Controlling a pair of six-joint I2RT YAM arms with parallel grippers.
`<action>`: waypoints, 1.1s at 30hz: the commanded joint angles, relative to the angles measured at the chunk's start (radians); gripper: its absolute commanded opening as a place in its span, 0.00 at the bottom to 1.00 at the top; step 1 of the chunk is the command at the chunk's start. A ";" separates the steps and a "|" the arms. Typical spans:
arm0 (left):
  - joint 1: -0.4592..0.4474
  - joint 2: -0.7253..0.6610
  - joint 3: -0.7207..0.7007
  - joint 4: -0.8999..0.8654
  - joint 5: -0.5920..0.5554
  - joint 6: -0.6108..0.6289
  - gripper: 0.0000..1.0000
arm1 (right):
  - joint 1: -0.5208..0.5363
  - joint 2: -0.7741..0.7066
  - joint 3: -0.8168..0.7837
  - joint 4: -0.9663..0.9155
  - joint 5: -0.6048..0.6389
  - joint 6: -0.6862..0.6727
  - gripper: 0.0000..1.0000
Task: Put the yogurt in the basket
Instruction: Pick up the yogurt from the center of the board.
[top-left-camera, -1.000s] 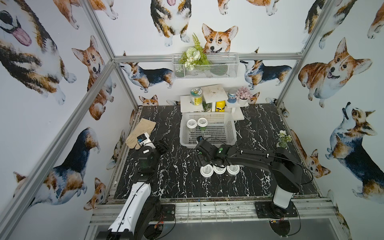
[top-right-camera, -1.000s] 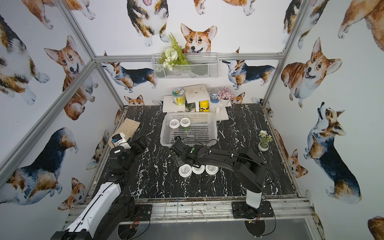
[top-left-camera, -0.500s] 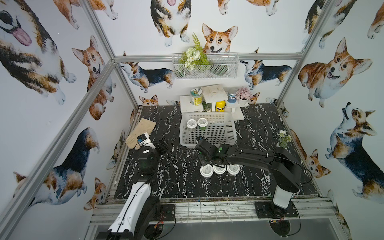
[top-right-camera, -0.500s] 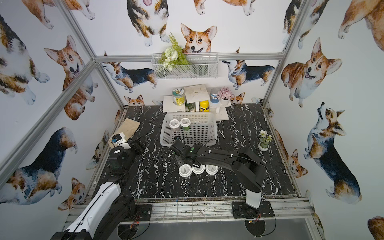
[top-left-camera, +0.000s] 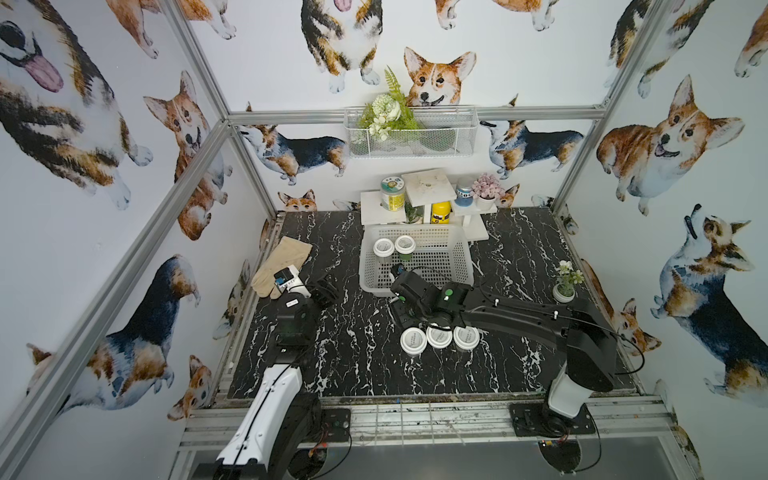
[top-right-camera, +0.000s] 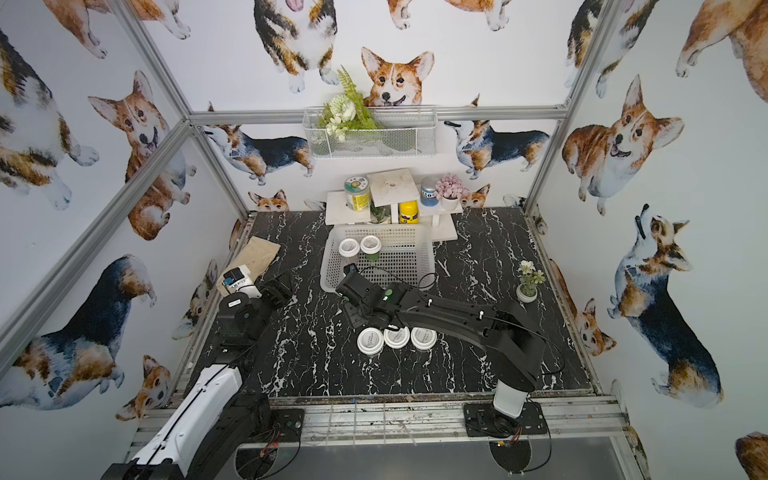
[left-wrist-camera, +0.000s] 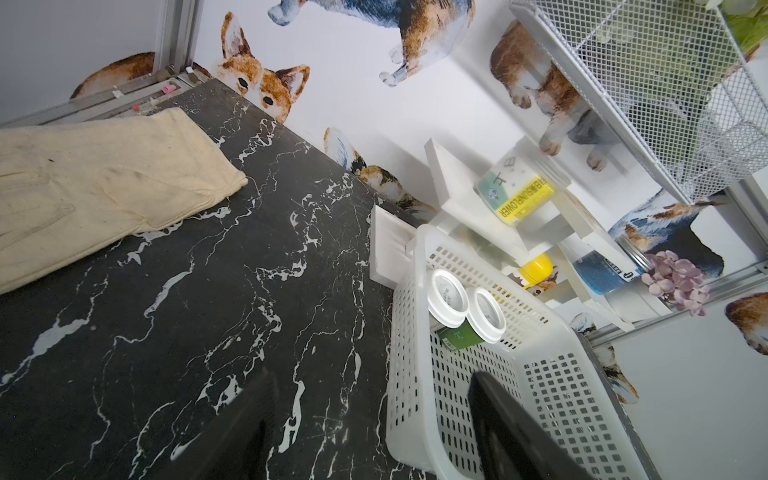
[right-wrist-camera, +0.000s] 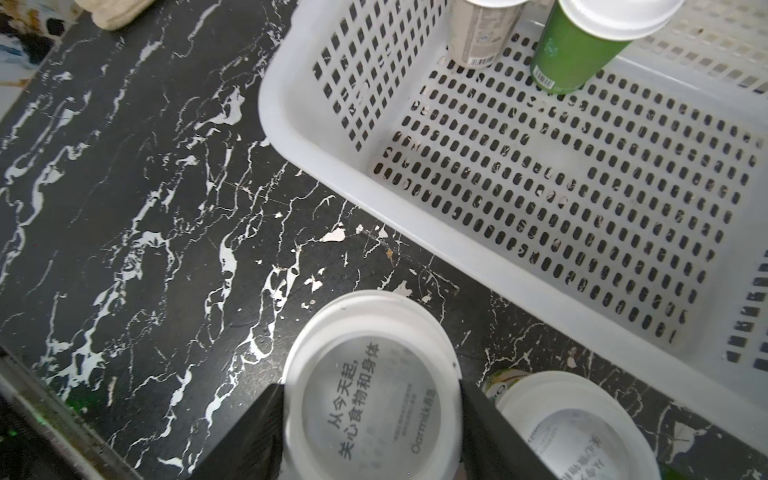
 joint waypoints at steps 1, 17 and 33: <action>-0.001 -0.004 -0.007 0.016 -0.004 0.006 0.78 | 0.002 -0.032 0.017 -0.028 -0.032 0.006 0.67; 0.000 -0.002 -0.005 0.018 -0.002 0.006 0.78 | -0.063 -0.072 0.188 -0.110 -0.054 -0.047 0.71; 0.000 0.017 0.000 0.021 0.003 0.006 0.78 | -0.275 0.014 0.246 -0.075 0.030 -0.169 0.72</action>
